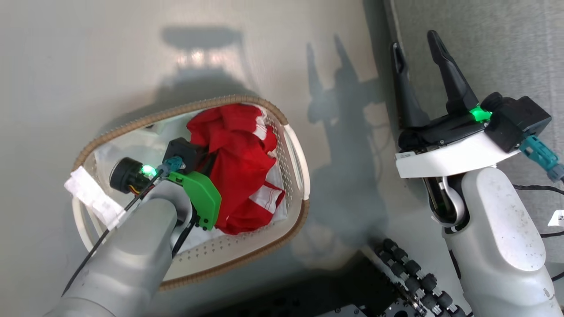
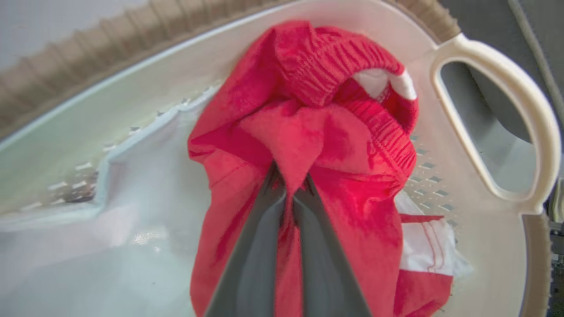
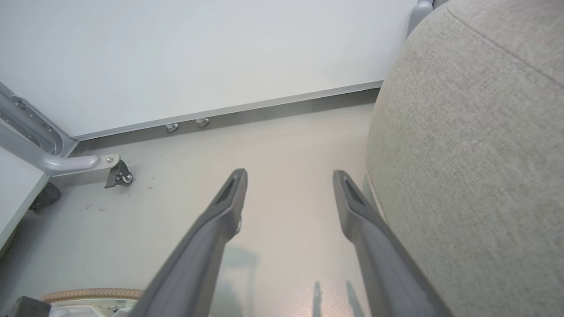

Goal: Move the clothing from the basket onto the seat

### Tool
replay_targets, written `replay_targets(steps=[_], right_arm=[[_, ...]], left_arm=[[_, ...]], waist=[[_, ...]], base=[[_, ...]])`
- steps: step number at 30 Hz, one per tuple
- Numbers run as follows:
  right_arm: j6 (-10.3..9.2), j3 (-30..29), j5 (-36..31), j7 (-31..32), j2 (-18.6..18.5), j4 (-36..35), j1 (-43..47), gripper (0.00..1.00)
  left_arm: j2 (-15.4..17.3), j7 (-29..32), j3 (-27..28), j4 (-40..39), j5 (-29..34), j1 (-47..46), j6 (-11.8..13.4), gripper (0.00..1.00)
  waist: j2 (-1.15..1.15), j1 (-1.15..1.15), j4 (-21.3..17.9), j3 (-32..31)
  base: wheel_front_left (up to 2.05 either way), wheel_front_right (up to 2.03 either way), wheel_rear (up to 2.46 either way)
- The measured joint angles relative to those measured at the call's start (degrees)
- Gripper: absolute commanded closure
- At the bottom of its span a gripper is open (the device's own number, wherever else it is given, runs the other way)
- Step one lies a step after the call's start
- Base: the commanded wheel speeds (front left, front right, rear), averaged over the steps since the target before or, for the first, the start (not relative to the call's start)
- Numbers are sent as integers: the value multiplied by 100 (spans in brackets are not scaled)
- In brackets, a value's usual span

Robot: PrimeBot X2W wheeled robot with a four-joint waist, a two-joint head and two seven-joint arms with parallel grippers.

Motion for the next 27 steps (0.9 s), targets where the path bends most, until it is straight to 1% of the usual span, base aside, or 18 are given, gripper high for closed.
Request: replay_targets(steps=[7,13,18,21,27], right_arm=[[0,-70,66,0,0,231,209,0],[-1,-101,-10,0,1,354,412,0],[0,-152,-76,0,2,477,633,0],[-1,-168,-131,0,2,543,761,0],[-1,-149,-187,0,3,662,947,0]], left_arm=[[23,0,578,-552,307,467,0,100],[-77,0,1121,-1013,649,1065,0,100],[-146,0,1502,-1394,920,1594,0,100],[-238,0,1722,-1590,1005,1797,0,100],[-300,0,2093,-2062,1292,2253,0,100]], waist=[[0,0,43,-629],[0,0,138,-1226],[0,-1,269,-1742],[0,-1,379,-2026],[0,-1,614,-2571]], base=[[0,0,0],[0,0,0],[0,0,0],[0,0,0],[0,0,0]])
